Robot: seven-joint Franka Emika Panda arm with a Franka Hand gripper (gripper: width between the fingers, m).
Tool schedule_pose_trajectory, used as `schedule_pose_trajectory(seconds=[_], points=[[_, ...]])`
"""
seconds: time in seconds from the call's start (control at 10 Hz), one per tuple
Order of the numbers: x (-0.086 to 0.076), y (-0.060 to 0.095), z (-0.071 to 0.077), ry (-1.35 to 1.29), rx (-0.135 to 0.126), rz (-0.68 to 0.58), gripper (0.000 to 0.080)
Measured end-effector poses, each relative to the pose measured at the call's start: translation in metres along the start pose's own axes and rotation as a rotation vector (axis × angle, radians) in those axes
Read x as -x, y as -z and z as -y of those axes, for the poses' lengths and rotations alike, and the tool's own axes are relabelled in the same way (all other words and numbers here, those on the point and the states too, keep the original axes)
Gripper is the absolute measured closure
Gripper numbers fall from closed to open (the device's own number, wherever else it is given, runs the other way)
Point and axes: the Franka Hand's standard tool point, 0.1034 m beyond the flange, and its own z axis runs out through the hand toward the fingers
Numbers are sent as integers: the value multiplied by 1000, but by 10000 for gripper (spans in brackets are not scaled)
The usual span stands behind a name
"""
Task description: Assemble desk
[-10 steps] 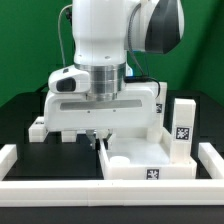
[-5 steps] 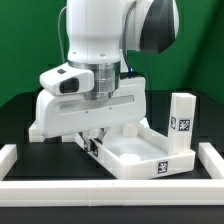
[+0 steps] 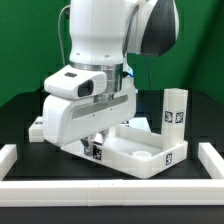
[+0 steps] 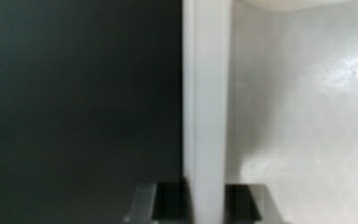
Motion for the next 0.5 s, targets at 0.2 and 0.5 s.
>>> schedule_pose_trajectory(seconds=[0.2, 0.5], points=[[1, 0, -2, 125, 10, 18, 736], [-35, 12, -16, 332, 63, 11, 736]])
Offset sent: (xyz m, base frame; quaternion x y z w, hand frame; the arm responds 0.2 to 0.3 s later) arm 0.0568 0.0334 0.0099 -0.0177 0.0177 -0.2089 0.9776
